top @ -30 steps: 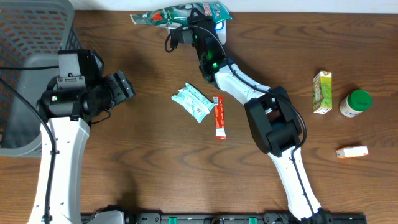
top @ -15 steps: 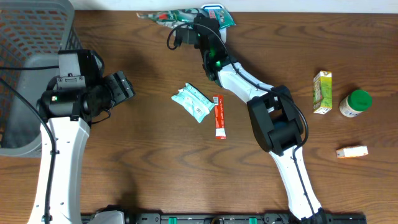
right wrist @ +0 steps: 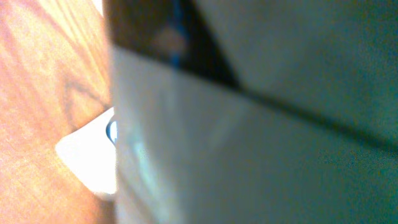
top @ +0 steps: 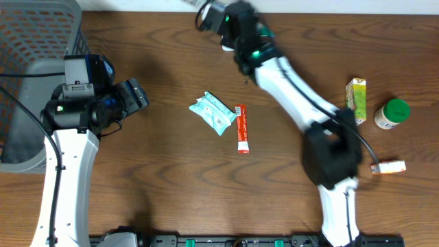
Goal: Scan the item barcode
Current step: 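Hold the 3M package barcode under the white scanner with the right gripper, then carry the package to the right side and set it down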
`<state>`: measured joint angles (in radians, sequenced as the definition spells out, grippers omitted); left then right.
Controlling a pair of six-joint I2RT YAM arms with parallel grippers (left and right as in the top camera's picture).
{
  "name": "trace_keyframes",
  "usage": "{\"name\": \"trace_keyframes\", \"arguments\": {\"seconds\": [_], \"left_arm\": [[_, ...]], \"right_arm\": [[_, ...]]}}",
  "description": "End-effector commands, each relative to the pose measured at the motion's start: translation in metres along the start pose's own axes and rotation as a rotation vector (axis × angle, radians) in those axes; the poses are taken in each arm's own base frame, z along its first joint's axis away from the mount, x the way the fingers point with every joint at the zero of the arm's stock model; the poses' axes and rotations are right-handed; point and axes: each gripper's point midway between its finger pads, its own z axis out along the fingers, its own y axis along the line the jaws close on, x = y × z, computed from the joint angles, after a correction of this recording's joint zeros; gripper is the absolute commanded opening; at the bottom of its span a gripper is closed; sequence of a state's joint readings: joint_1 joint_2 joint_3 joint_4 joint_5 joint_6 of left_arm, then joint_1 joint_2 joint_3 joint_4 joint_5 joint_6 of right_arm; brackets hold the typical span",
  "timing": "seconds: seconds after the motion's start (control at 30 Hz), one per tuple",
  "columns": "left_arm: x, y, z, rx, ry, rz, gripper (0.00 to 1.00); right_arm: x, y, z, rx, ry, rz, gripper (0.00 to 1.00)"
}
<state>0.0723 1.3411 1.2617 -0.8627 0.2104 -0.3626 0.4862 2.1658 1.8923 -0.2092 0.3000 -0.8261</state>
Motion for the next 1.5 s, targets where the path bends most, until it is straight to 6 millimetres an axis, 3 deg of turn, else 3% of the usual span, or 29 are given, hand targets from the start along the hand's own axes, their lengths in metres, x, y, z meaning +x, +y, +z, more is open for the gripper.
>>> {"name": "trace_keyframes", "arguments": {"seconds": [0.0, 0.13, 0.23, 0.37, 0.43, 0.57, 0.7, 0.73, 0.77, 0.8, 0.83, 0.87, 1.0, 1.17, 1.37, 1.47], "left_arm": [[-0.001, 0.001, 0.000, 0.001, 0.002, 0.004, 0.85], [-0.001, 0.001, 0.000, 0.002, 0.002, 0.004, 0.85], [-0.001, 0.001, 0.000, 0.001, 0.002, 0.004, 0.85], [-0.001, 0.001, 0.000, 0.001, 0.002, 0.004, 0.85], [-0.001, 0.001, 0.000, 0.001, 0.002, 0.004, 0.85], [-0.001, 0.001, 0.000, 0.001, 0.002, 0.004, 0.85], [-0.001, 0.001, 0.000, 0.001, 0.002, 0.004, 0.85], [-0.001, 0.001, 0.000, 0.001, 0.002, 0.004, 0.85], [-0.001, 0.001, 0.000, 0.001, 0.002, 0.004, 0.85], [-0.001, 0.001, 0.000, 0.001, 0.002, 0.004, 0.85], [-0.001, 0.001, 0.000, 0.001, 0.002, 0.004, 0.85], [-0.001, 0.001, 0.000, 0.001, 0.002, 0.004, 0.85], [-0.001, 0.001, 0.000, 0.001, 0.002, 0.004, 0.85], [-0.001, 0.001, 0.000, 0.002, 0.002, 0.004, 0.85], [-0.001, 0.001, 0.000, 0.001, 0.002, 0.004, 0.85], [-0.001, 0.001, 0.000, 0.001, 0.002, 0.004, 0.85]], "right_arm": [[-0.014, -0.060, -0.082, -0.006, -0.022, 0.344, 0.01], [0.025, -0.030, -0.130, -0.249, 0.136, 0.469, 0.01], [0.090, 0.001, -0.164, -0.387, 0.427, 0.579, 0.01], [0.161, 0.039, -0.193, -0.476, 0.762, 0.696, 0.01], [0.201, 0.062, -0.196, -0.497, 0.895, 0.731, 0.01], [0.250, 0.093, -0.193, -0.514, 1.004, 0.760, 0.01], [0.295, 0.108, -0.185, -0.474, 1.051, 0.829, 0.01], [0.302, 0.108, -0.184, -0.467, 1.057, 0.844, 0.01], [0.308, 0.108, -0.185, -0.461, 1.067, 0.859, 0.10], [0.313, 0.107, -0.186, -0.456, 1.076, 0.871, 0.49], [0.319, 0.106, -0.188, -0.452, 1.087, 0.884, 0.79], [0.322, 0.104, -0.189, -0.450, 1.095, 0.892, 0.99], [0.329, 0.096, -0.189, -0.433, 1.096, 0.916, 0.99], [0.322, 0.073, -0.180, -0.387, 1.046, 0.921, 0.99], [0.347, 0.043, -0.186, -0.194, 1.129, 0.798, 0.99], [0.349, 0.041, -0.187, -0.181, 1.135, 0.790, 0.99]]}}
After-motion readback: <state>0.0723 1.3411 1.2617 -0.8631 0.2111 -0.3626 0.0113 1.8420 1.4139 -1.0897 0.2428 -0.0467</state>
